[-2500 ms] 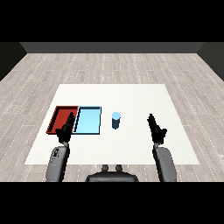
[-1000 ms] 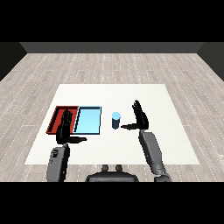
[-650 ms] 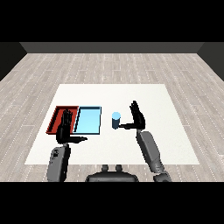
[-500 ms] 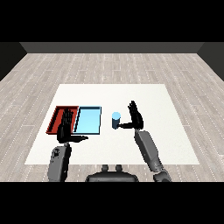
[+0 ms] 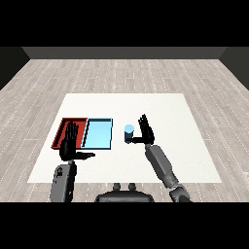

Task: Pick the blue can and put it in the blue box

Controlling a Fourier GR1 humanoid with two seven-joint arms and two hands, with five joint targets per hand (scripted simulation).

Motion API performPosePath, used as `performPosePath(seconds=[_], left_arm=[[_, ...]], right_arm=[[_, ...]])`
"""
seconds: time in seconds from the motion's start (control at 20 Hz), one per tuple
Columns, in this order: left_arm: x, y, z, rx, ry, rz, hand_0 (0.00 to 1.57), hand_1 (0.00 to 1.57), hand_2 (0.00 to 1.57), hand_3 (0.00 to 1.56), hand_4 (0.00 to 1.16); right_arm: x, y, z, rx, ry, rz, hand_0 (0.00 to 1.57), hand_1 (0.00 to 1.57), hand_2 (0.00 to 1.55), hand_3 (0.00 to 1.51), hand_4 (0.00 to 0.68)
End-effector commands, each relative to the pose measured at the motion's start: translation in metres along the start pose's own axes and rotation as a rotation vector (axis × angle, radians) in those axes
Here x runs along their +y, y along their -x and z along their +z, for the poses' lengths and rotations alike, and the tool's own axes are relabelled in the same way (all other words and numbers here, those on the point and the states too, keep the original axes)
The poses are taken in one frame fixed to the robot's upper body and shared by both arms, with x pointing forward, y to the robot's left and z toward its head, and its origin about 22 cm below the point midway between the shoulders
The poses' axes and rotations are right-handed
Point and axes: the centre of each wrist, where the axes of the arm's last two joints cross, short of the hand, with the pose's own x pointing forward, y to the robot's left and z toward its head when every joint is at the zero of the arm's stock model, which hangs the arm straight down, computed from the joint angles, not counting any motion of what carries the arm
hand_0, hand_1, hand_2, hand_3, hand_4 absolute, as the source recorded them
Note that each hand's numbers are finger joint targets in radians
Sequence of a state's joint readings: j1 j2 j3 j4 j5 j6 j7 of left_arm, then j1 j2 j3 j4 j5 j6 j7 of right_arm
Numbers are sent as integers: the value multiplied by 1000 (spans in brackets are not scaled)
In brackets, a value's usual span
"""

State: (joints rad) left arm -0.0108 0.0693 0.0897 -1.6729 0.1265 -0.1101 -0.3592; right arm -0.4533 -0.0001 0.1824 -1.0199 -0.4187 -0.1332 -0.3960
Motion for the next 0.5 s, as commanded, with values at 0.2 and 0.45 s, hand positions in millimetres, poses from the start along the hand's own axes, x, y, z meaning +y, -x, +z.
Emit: performPosePath(seconds=[0.2, 0.45], left_arm=[[-10, 2, -14, 0, -2, -14, 0, 0, 0, 0, 0], [11, -3, -1, 24, 2, 12, 0, 0, 0, 0, 0]], right_arm=[[3, 37, 11, 26, 28, -20, 0, 0, 0, 0, 0], [13, 38, 5, 50, 30, -31, 0, 0, 0, 0, 0]])
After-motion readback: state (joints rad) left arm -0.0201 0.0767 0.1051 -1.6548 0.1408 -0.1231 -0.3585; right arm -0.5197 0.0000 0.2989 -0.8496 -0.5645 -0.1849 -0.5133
